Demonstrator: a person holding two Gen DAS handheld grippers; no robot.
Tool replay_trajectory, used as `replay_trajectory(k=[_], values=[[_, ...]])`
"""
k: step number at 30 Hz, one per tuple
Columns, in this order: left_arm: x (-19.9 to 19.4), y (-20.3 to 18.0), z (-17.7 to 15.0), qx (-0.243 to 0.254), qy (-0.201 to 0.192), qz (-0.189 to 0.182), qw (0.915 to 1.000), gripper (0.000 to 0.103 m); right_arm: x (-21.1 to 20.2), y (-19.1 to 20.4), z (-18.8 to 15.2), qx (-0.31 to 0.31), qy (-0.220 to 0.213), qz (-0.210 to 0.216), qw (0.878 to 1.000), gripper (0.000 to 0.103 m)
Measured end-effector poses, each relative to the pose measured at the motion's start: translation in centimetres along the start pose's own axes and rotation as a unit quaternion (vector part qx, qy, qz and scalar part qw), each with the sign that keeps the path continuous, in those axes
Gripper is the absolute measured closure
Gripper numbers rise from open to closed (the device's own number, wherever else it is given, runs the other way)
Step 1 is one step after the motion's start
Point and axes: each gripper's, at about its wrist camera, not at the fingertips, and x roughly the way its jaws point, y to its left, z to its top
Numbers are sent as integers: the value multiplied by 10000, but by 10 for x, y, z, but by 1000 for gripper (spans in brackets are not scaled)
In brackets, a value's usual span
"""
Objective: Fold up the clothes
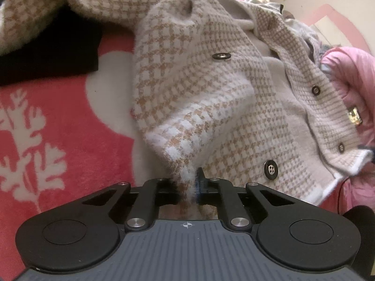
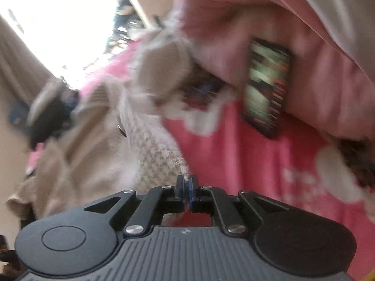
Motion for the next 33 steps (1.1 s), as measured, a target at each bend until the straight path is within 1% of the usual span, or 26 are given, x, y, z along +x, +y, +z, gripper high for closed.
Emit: replay_trajectory(k=[2,3,4,6,7,8,9,10,12,13,14,15,17,19,22,23,24,25,26,28,29,30,31,33], values=[[0,1,2,-7,96,-43,9999,92,12,-3,-3,-94,39,-441,9990,97],[0,2,3,-14,146,-66,9999,91,18,-4,-5,-141,58,-662,9977,95],[0,2,4,-22,196,-90,9998,89,24,-6,-7,-188,77,-882,9959,95],[-2,4,4,-112,294,-175,9994,77,35,-9,-10,-281,116,-1320,9908,93],[-2,4,4,-149,323,-229,9991,73,41,-10,-12,-328,135,-1539,9875,89],[-2,4,3,-162,344,-270,9989,68,36,-6,-12,-406,-22,-1599,9863,84],[-2,2,3,-134,359,-284,9989,63,21,3,-11,-514,-349,-1504,9867,78],[-1,-1,3,-70,371,-275,9989,61,8,16,-9,-639,-624,-1305,9874,75],[3,-7,4,26,399,-267,9988,51,-11,44,-4,-925,-984,-653,9887,62],[5,-10,5,43,410,-273,9988,50,-16,56,-1,-1102,-977,-210,9889,61],[6,-12,5,51,410,-281,9988,47,-16,73,2,-1311,-849,304,9873,54],[6,-13,5,60,408,-289,9987,44,-9,91,3,-1495,-637,801,9835,44],[5,-13,4,58,398,-339,9986,44,15,130,-2,-1721,-73,1535,9730,41],[5,-10,2,9,421,-455,9981,44,49,162,-18,-1862,622,1962,9607,41],[6,-5,1,-120,495,-646,9966,44,92,190,-48,-1786,1463,2262,9463,42],[6,-3,1,-155,502,-686,9963,44,104,194,-59,-1655,1773,2351,9412,42],[7,-2,1,-189,505,-720,9959,44,110,193,-70,-1387,2125,2442,9359,43],[7,-1,1,-226,511,-763,9955,44,112,190,-81,-1076,2389,2583,9299,43],[8,1,1,-262,522,-807,9950,44,114,185,-89,-773,2566,2772,9227,43],[10,4,1,-320,547,-886,9940,44,113,171,-110,-39,2931,3160,9023,43],[12,5,1,-347,559,-921,9936,44,111,162,-122,339,3099,3257,8926,43],[13,6,2,-374,563,-949,9932,44,108,154,-134,655,3210,3282,8860,42],[13,6,2,-392,561,-972,9929,45,106,146,-145,944,3269,3263,8819,41],[14,7,1,-410,552,-1008,9925,45,113,133,-164,1525,3253,3085,8807,39]])
